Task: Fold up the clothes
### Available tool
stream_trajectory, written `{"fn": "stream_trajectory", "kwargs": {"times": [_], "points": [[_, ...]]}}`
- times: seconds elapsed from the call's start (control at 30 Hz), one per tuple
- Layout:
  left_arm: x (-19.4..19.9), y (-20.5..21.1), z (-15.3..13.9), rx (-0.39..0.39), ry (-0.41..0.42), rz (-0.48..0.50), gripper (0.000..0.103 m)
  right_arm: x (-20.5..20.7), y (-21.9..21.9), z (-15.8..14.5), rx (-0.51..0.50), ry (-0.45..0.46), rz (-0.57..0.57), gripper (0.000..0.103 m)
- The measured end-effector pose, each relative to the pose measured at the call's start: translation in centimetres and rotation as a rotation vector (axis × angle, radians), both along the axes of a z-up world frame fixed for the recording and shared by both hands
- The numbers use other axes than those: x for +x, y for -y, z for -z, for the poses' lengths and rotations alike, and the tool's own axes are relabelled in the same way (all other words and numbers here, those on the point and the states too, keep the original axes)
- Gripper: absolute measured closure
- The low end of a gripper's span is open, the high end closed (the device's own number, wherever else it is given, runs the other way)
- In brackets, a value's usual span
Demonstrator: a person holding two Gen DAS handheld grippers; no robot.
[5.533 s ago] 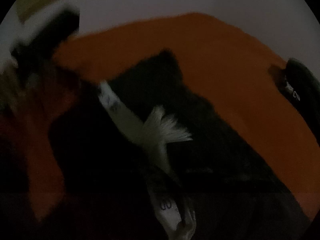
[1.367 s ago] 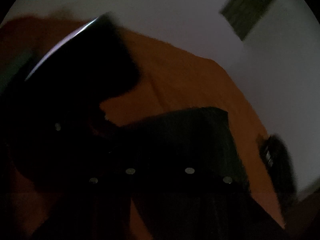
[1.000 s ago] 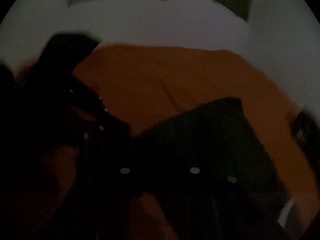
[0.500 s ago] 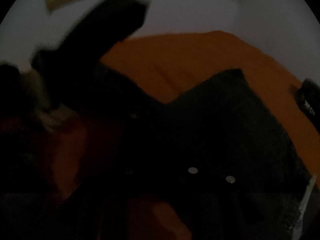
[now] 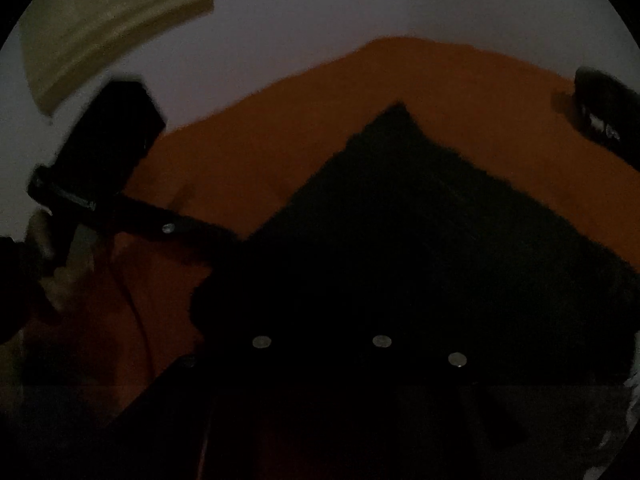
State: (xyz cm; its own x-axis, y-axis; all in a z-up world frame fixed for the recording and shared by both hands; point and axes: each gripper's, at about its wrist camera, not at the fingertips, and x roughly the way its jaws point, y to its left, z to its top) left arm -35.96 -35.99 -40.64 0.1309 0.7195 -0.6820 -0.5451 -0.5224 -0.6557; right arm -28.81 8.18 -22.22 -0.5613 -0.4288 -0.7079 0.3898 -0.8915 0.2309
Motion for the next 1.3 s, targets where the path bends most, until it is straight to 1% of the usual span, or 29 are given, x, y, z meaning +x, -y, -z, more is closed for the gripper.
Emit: {"fn": "stream_trajectory", "kwargs": {"times": [0.07, 0.13, 0.2, 0.23, 0.27, 0.3, 0.37, 0.4, 0.43, 0.53, 0.57, 0.6, 0.67, 0.7, 0.73, 0.77, 0.8, 0.83, 0.87, 0.9, 0.97, 1.0, 1.03, 1.1, 1.13, 1.17, 1.23, 1.27, 1.3], "points": [[1.6, -0.2, 0.6, -0.081, -0.02, 0.042, 0.046, -0.1, -0.2, 0.2, 0.005, 0.028, -0.022, 0.087], [2.2, -0.5, 1.4, -0.095, 0.016, 0.057, 0.046, -0.3, -0.3, 1.1, 0.024, 0.065, -0.022, 0.087], [2.2, -0.3, 1.7, -0.098, 0.027, 0.024, 0.042, -0.3, -0.6, 1.1, 0.003, 0.089, -0.013, 0.087], [2.2, -0.2, 1.8, -0.1, 0.033, 0.008, 0.043, -0.5, -0.7, 1.1, -0.006, 0.094, -0.01, 0.087], [2.1, -0.1, 1.9, -0.102, 0.037, -0.008, 0.059, -0.9, -0.7, 1.2, -0.002, 0.095, -0.012, 0.087], [2.3, 0.1, 1.8, -0.112, 0.027, -0.019, 0.068, -1.4, -0.7, 1.3, 0.004, 0.094, -0.015, 0.087], [3.2, 0.2, 0.9, -0.138, -0.016, -0.022, 0.074, -2.5, -0.8, 1.7, 0.026, 0.084, -0.018, 0.087], [3.8, 0.1, 0.1, -0.154, -0.046, -0.014, 0.074, -2.1, -1.0, 1.2, 0.028, 0.086, -0.008, 0.087], [4.0, 0.0, -0.6, -0.173, -0.053, -0.004, 0.073, -1.6, -1.3, 0.8, 0.03, 0.089, 0.002, 0.087], [3.9, 0.1, -1.9, -0.245, -0.044, -0.013, 0.059, -1.2, -1.3, 0.2, 0.05, 0.09, 0.004, 0.087], [3.6, 0.2, -2.2, -0.253, -0.069, -0.017, 0.049, -1.3, -1.2, -0.1, 0.063, 0.091, -0.016, 0.087], [3.4, 0.2, -2.6, -0.26, -0.094, -0.021, 0.041, -1.9, -0.6, -0.3, 0.079, 0.098, -0.056, 0.087], [3.3, -0.1, -2.7, -0.265, -0.121, -0.007, 0.04, -3.3, 1.0, -1.0, 0.128, 0.118, -0.17, 0.087], [3.5, -0.5, -2.5, -0.264, -0.125, 0.01, 0.049, -4.3, 2.2, -1.6, 0.168, 0.126, -0.244, 0.087], [3.7, -0.8, -2.4, -0.265, -0.132, 0.026, 0.071, -5.5, 3.4, -2.1, 0.204, 0.145, -0.312, 0.085], [4.3, -0.8, -2.2, -0.287, -0.166, 0.031, 0.078, -7.0, 4.4, -2.7, 0.235, 0.185, -0.371, 0.071], [4.9, -0.8, -2.0, -0.304, -0.196, 0.033, 0.081, -8.6, 5.4, -3.2, 0.266, 0.225, -0.431, 0.048], [5.0, -0.2, -2.1, -0.282, -0.19, 0.004, 0.081, -10.2, 6.3, -3.6, 0.289, 0.272, -0.464, 0.041], [5.1, 0.1, -2.1, -0.27, -0.187, -0.003, 0.081, -12.1, 7.0, -3.7, 0.297, 0.335, -0.446, 0.034], [5.2, 0.7, -2.3, -0.242, -0.188, -0.012, 0.079, -14.0, 7.6, -3.5, 0.306, 0.401, -0.411, 0.034], [5.2, 2.2, -2.4, -0.205, -0.168, -0.054, 0.072, -17.6, 8.7, -2.0, 0.323, 0.547, -0.276, 0.034], [5.0, 2.9, -2.1, -0.196, -0.145, -0.078, 0.065, -19.1, 9.1, -1.2, 0.316, 0.617, -0.214, 0.034], [4.9, 3.6, -1.8, -0.189, -0.124, -0.099, 0.062, -19.9, 9.3, -0.6, 0.281, 0.679, -0.166, 0.034], [5.5, 3.4, -1.4, -0.21, -0.146, -0.069, 0.063, -21.3, 9.8, 0.7, 0.211, 0.795, -0.064, 0.034], [5.8, 2.6, -1.3, -0.236, -0.178, -0.049, 0.064, -21.8, 9.9, 0.9, 0.181, 0.831, -0.005, 0.034], [6.5, 2.4, -1.4, -0.26, -0.222, -0.04, 0.068, -22.1, 10.0, 1.3, 0.158, 0.865, 0.06, 0.034], [7.5, 2.2, -1.6, -0.28, -0.258, -0.045, 0.073, -22.3, 10.3, 1.9, 0.168, 0.893, 0.173, 0.034], [7.3, 2.6, -1.9, -0.279, -0.249, -0.061, 0.074, -22.2, 10.8, 2.1, 0.203, 0.873, 0.19, 0.038], [7.1, 2.9, -2.1, -0.279, -0.24, -0.077, 0.076, -22.0, 11.3, 2.2, 0.265, 0.834, 0.2, 0.068]]}}
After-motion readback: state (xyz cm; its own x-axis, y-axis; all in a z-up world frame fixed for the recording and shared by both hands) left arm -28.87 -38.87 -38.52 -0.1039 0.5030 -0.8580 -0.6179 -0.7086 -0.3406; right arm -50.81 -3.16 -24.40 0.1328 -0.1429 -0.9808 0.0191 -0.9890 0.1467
